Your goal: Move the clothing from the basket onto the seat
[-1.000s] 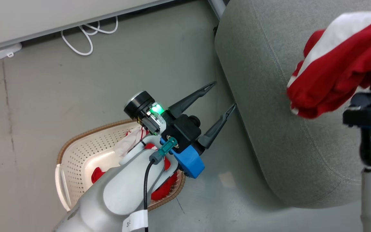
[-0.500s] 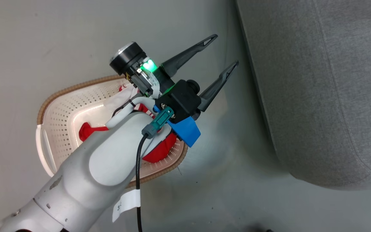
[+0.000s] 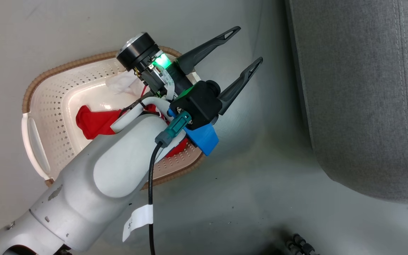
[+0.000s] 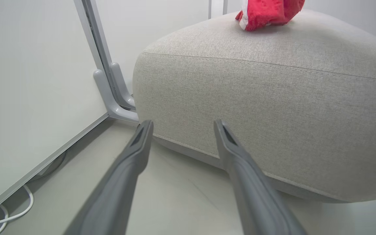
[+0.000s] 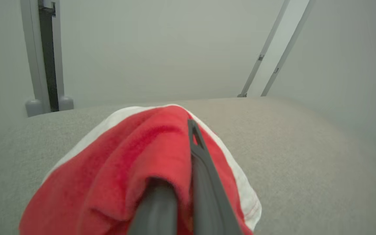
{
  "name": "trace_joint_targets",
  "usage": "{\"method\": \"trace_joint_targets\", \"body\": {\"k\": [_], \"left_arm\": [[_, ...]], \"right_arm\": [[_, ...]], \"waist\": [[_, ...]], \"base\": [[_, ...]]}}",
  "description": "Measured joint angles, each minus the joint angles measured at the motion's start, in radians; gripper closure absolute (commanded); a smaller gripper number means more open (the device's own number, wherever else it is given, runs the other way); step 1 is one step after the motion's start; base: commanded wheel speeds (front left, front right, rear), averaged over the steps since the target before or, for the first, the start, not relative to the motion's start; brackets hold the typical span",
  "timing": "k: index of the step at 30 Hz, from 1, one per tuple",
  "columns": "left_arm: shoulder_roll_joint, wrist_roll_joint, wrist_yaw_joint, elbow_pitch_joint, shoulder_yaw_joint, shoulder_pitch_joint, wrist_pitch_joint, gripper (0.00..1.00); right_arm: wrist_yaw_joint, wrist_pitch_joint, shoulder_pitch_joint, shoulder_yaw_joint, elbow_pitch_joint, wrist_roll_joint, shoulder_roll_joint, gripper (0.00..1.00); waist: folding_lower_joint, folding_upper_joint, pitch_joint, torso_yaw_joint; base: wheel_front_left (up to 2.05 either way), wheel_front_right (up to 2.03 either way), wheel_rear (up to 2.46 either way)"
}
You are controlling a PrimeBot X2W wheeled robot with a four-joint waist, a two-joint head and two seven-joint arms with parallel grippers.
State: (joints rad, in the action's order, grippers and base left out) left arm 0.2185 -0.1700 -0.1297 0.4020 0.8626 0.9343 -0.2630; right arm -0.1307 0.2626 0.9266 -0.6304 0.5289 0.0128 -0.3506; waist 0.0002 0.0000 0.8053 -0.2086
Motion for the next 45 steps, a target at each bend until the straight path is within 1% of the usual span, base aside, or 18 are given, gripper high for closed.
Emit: {"method": "trace_joint_targets", "body": {"k": [5, 6, 7, 8, 9, 11, 16, 18, 21, 27, 34, 40, 45], "left_arm": [[0.001, -0.004, 0.0, 0.001, 0.005, 0.005, 0.0, 0.0], [0.002, -0.005, 0.0, 0.002, 0.005, 0.005, 0.0, 0.0], [0.004, -0.006, 0.001, 0.002, 0.004, 0.005, 0.0, 0.0], [0.006, -0.008, 0.002, 0.003, 0.004, 0.004, 0.0, 0.0], [0.008, -0.01, 0.003, 0.004, 0.003, 0.002, 0.0, 0.0], [0.008, -0.015, 0.006, 0.006, 0.003, -0.005, 0.0, 0.0], [-0.004, -0.03, 0.016, -0.001, -0.006, -0.039, 0.0, 0.0], [-0.008, -0.035, 0.022, -0.005, -0.013, -0.061, 0.0, 0.0], [-0.012, -0.059, 0.037, -0.023, -0.052, -0.102, 0.0, 0.0], [-0.002, -0.092, 0.071, -0.052, -0.172, -0.211, 0.0, 0.0], [-0.015, -0.095, 0.103, -0.104, -0.346, -0.334, 0.0, 0.0], [-0.046, -0.078, 0.106, -0.14, -0.492, -0.44, 0.0, 0.0], [-0.067, -0.051, 0.093, -0.158, -0.597, -0.537, 0.0, 0.0]], "right_arm": [[0.0, 0.0, -0.041, -0.004, 0.087, -0.03, 0.047, 1.0], [0.0, 0.0, -0.048, -0.004, 0.093, -0.031, 0.055, 0.82], [0.0, 0.0, -0.054, -0.004, 0.095, -0.031, 0.062, 0.36], [0.0, 0.0, -0.059, -0.004, 0.095, -0.031, 0.065, 0.36], [0.0, 0.0, -0.062, -0.004, 0.102, -0.031, 0.067, 0.0], [0.0, 0.0, -0.089, 0.003, 0.096, -0.025, 0.069, 0.0], [0.0, 0.0, -0.225, 0.049, -0.007, -0.018, 0.085, 0.0], [0.0, 0.0, -0.294, 0.078, -0.043, -0.019, 0.102, 0.0], [0.0, 0.0, -0.372, 0.123, -0.108, -0.012, 0.13, 0.0], [0.0, 0.0, -0.474, 0.242, -0.249, 0.01, 0.196, 0.0], [0.0, 0.0, -0.553, 0.39, -0.366, 0.036, 0.228, 0.0], [0.0, 0.0, -0.611, 0.484, -0.414, 0.053, 0.243, 0.0], [0.0, 0.0, -0.632, 0.548, -0.411, 0.077, 0.25, 0.0]], "waist": [[-0.0001, 0.0, -0.002, 0.004], [-0.0001, 0.0, -0.005, 0.004], [-0.0001, 0.0, -0.009, 0.004], [-0.0001, 0.0, -0.013, 0.003], [-0.0001, 0.0, -0.018, 0.003], [-0.0001, 0.0, -0.031, 0.002], [-0.0002, 0.0, -0.083, 0.002], [-0.0002, 0.0, -0.112, 0.0], [-0.0002, 0.0, -0.162, -0.003], [-0.0002, 0.0, -0.268, -0.009], [-0.0003, 0.0, -0.387, 0.02], [-0.0004, 0.0, -0.471, 0.076], [-0.0004, 0.0, -0.54, 0.119]], "base": [[0.0, 0.0, 0.0], [0.0, 0.0, 0.0], [0.0, 0.0, 0.0], [0.0, 0.0, 0.0], [0.0, 0.0, 0.0], [0.0, 0.0, 0.0], [0.0, 0.0, 0.0], [0.0, 0.0, 0.0], [0.0, 0.0, 0.0], [0.0, 0.0, 0.0], [0.0, 0.0, 0.0], [0.0, 0.0, 0.0], [0.0, 0.0, 0.0]]}}
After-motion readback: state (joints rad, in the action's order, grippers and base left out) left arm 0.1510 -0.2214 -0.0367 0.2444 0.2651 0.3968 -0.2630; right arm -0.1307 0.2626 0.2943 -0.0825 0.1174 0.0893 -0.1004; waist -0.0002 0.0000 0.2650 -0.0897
